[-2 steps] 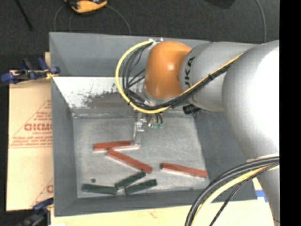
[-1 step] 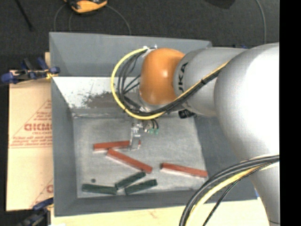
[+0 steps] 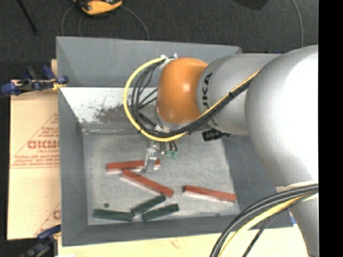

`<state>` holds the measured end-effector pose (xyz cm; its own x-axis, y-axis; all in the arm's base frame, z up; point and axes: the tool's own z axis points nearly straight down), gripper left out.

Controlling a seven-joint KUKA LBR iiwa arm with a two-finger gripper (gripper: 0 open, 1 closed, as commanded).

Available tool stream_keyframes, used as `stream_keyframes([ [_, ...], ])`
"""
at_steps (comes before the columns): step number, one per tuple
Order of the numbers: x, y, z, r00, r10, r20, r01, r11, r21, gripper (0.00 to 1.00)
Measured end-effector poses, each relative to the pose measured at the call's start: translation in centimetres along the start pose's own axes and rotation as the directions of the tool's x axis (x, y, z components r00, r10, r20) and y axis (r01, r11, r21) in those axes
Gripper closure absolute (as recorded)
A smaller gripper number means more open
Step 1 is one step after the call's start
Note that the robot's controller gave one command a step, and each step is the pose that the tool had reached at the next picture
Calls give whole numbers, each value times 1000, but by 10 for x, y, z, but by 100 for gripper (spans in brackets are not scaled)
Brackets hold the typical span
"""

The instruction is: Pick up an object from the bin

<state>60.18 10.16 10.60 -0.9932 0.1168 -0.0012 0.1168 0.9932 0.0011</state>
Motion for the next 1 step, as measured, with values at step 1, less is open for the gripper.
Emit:
stream_keyframes([
  [1, -2, 5, 33, 1000, -29, 3, 29, 1000, 1, 0],
])
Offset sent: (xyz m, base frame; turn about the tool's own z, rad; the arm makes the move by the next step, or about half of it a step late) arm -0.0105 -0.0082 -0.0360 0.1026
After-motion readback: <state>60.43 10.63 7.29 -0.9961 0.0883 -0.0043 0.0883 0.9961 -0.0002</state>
